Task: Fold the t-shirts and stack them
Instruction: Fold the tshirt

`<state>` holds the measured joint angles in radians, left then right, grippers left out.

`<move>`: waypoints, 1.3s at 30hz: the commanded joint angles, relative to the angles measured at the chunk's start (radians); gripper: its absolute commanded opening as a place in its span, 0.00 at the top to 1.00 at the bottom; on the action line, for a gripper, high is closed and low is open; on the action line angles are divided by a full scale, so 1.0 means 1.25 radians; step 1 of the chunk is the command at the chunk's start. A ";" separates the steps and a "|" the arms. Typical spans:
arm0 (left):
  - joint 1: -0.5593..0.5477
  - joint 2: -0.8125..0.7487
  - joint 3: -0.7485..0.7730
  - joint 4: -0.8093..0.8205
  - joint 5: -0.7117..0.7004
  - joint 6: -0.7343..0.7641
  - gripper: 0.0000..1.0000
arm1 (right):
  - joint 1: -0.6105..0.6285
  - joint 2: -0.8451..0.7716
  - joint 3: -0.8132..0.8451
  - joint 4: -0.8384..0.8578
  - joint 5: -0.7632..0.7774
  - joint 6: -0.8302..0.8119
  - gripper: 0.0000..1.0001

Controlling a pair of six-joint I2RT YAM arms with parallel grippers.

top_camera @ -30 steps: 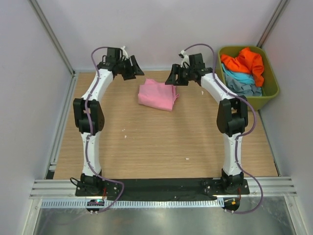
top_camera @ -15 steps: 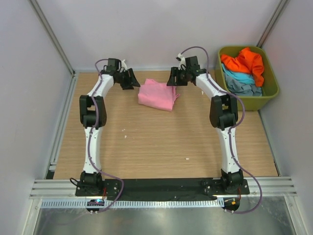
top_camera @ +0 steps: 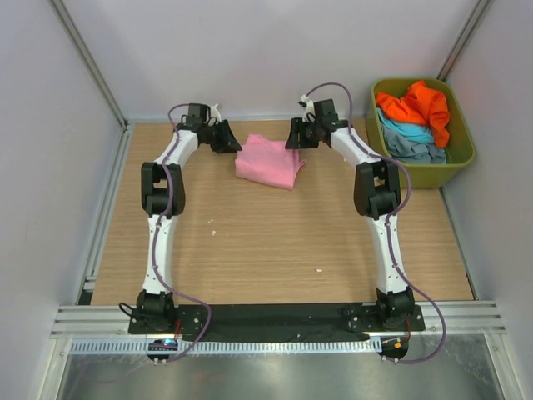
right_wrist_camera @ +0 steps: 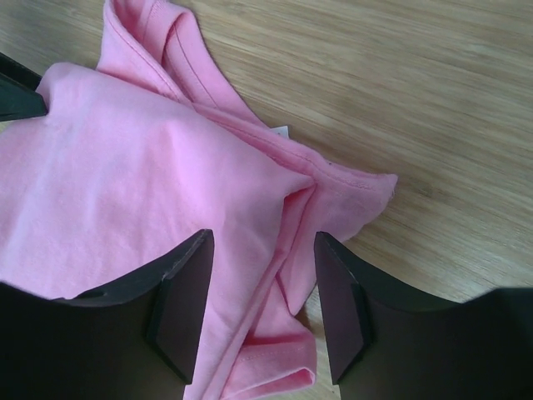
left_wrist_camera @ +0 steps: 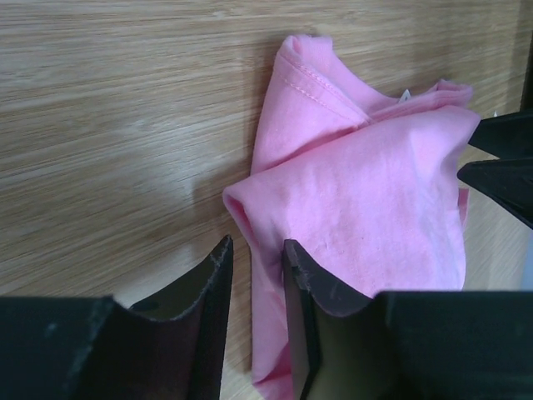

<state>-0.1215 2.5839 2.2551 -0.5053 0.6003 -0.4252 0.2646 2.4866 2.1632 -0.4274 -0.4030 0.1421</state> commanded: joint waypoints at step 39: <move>-0.055 0.018 0.120 0.057 -0.086 0.079 0.62 | -0.005 -0.080 -0.011 0.014 0.013 -0.065 0.99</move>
<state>-0.1913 2.5931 2.3543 -0.4408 0.5072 -0.3721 0.2615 2.4454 2.1525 -0.4286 -0.3973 0.0788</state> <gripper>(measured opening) 0.416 0.057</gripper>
